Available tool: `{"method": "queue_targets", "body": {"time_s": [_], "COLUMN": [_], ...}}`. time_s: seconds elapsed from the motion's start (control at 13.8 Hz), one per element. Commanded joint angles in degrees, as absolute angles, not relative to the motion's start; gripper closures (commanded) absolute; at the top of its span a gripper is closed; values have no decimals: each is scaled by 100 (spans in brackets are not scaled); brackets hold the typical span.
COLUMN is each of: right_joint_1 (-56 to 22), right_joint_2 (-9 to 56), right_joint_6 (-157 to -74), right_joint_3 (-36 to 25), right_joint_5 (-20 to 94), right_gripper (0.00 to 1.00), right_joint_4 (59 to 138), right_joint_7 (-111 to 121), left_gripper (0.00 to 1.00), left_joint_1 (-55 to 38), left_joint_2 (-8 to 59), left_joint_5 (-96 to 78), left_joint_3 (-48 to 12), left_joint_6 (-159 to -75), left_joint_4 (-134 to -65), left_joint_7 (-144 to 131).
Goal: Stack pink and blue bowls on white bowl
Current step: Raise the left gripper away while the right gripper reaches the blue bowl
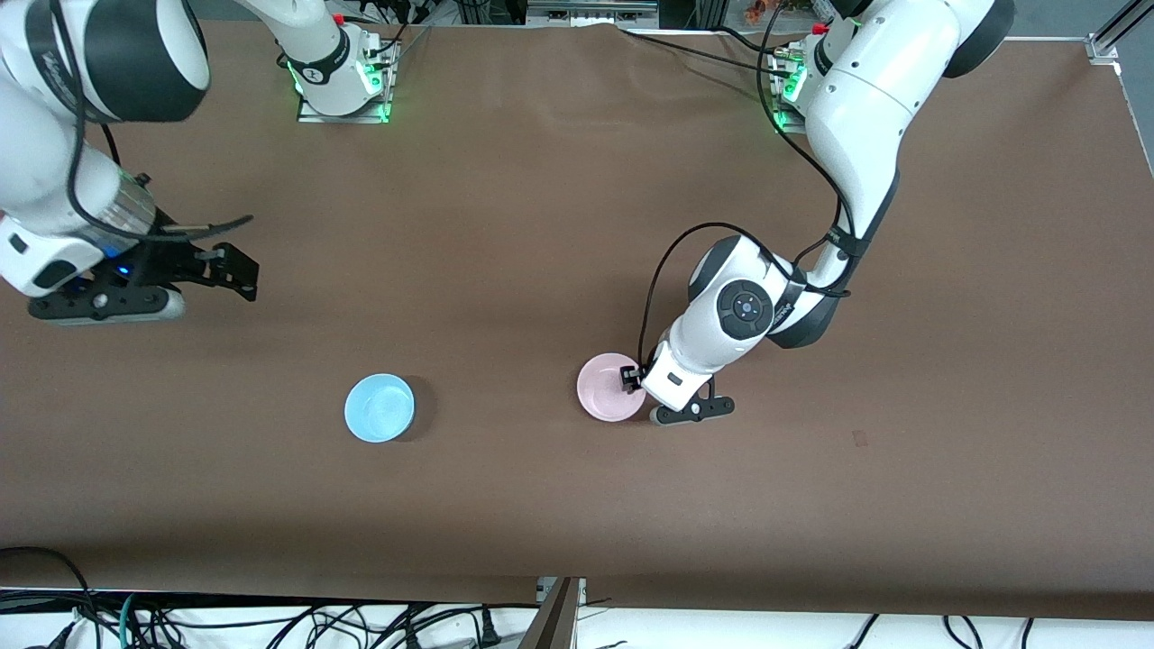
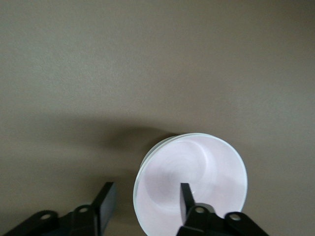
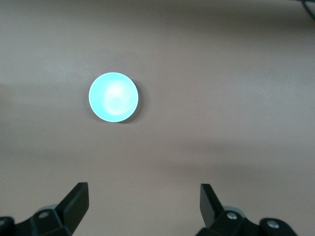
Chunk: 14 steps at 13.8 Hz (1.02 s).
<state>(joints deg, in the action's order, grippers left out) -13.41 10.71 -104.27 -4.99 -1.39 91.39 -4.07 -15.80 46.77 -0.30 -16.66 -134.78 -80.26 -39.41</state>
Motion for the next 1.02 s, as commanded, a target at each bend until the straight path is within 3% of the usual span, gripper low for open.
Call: {"method": "queue_targets", "body": {"time_s": [0.0,0.36,0.65,0.95], "right_joint_1": [-1336,-1336,-1301,-1310], "right_joint_2": [1502,2529,3303,3709], "right_joint_6": [-10581,-11748,-12635,-13280], "right_joint_3": [-492,-492,-492,-492], "right_joint_5": [-255,-255,-184,8], "right_gripper": [0,0,0,6], "right_joint_4": [9035,9035,9044,9035], "right_joint_7": [-378,-361,-361,-413], "left_gripper": [0,0,0,0], "left_joint_1": [-1530,-1196,-758,-457], "left_joint_2": [4089,2789,1936,1363], "left_joint_5": [-167,-167,-193,-194], "left_joint_3": [-1469,-1170,-827,-432], "left_joint_6": [-12878,-10788,-9425,-8781], "left_joint_4": [-8077,-8112,-8147,-8156], "left_joint_7": [-3999,-3851,-2227,-1312]}}
